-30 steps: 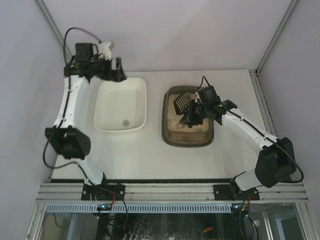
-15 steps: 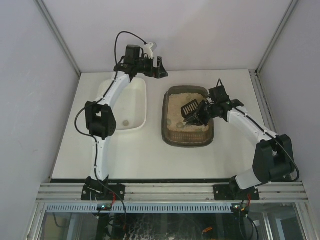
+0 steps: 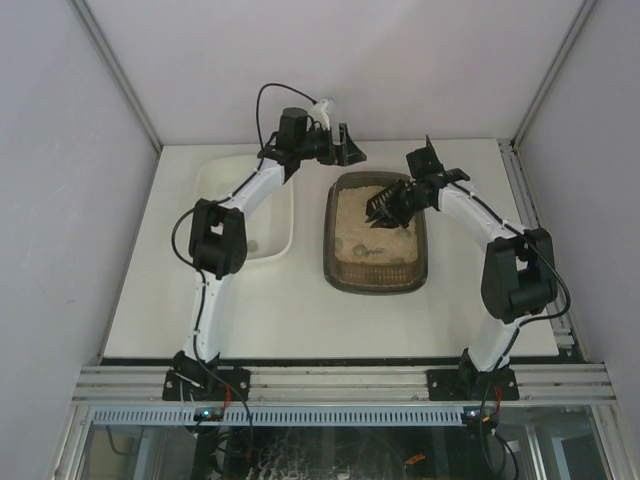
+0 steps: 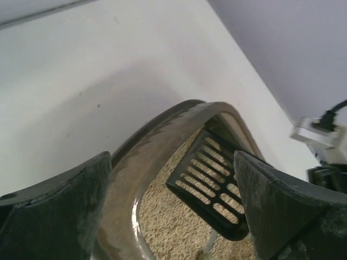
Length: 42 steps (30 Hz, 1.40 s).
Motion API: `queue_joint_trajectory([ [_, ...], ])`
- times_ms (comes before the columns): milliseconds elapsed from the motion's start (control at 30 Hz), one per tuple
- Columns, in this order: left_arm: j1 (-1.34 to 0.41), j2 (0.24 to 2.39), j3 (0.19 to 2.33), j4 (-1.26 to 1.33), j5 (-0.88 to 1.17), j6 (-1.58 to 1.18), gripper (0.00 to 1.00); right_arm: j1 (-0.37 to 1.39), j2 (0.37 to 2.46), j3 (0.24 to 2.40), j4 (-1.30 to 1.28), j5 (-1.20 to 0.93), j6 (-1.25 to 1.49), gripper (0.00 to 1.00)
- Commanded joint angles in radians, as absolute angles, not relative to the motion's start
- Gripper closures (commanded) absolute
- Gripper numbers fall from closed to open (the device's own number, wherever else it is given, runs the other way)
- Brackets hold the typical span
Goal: Clean the litter box
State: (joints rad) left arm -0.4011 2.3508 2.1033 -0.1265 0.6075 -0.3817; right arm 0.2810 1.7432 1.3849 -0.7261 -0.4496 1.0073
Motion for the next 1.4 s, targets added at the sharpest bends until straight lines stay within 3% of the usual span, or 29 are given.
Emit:
queue_joint_trajectory([
  [0, -0.391, 2.331, 2.081, 0.021, 0.675, -0.483, 0.02, 0.261, 1.799, 1.453, -0.741, -0.448, 0.979, 1.00],
  [667, -0.418, 2.356, 1.966, 0.037, 0.747, -0.491, 0.00, 0.230, 1.870, 1.429, -0.628, -0.497, 0.999, 1.00],
  [1000, -0.425, 2.341, 1.933, 0.042, 0.752, -0.491, 0.00, 0.220, 1.946, 1.356, -0.420, -0.616, 1.071, 1.00],
  [1367, -0.425, 2.331, 1.903, 0.034, 0.768, -0.479, 0.00, 0.199, 1.968, 1.152, 0.000, -0.718, 1.189, 1.00],
])
